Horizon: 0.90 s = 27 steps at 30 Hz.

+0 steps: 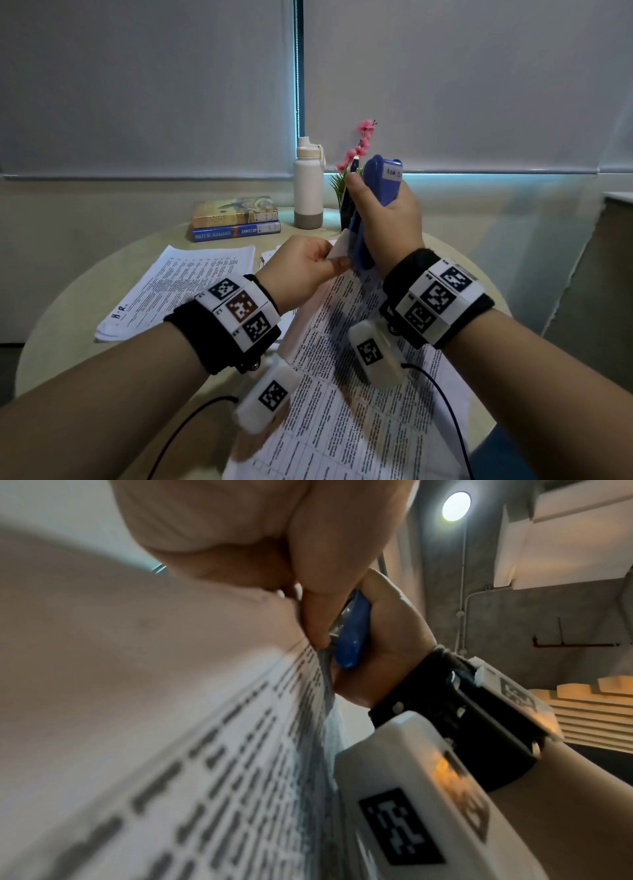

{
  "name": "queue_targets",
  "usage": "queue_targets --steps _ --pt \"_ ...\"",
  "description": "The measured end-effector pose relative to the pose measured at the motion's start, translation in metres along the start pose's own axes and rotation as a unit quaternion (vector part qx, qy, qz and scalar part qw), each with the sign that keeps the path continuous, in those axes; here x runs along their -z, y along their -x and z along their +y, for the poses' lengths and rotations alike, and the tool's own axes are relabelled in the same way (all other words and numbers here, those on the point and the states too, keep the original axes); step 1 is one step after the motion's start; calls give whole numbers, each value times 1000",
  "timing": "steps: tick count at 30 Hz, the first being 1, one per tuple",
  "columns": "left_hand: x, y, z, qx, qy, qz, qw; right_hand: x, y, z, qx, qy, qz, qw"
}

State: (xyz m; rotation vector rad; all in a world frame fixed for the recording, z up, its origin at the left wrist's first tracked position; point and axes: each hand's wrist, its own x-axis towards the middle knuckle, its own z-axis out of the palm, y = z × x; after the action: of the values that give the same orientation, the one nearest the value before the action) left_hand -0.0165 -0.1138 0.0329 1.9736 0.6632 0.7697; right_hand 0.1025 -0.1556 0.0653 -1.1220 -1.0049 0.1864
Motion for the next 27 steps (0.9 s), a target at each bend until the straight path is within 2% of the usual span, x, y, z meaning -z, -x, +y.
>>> queue_targets --steps 5,14,19,22,24,25,27 --pt "5 0 -1 -17 21 -6 1000 -3 2 2 14 -2 10 1000" --pt "4 1 1 -25 -31 -48 998 -4 -3 4 40 4 43 998" --pt "3 8 -2 -15 -55 -65 996 -3 -2 5 38 -4 36 999" --pt "5 10 -1 -15 -61 -51 997 0 -2 4 19 10 18 1000" --pt "9 9 -3 -13 -70 -46 996 5 -4 -2 -12 -31 16 999" --pt "11 8 -4 -11 -69 -45 997 10 -8 -7 -22 -70 40 997" --pt "16 8 -7 1 -52 -35 998 29 -24 -10 -34 -141 129 981"
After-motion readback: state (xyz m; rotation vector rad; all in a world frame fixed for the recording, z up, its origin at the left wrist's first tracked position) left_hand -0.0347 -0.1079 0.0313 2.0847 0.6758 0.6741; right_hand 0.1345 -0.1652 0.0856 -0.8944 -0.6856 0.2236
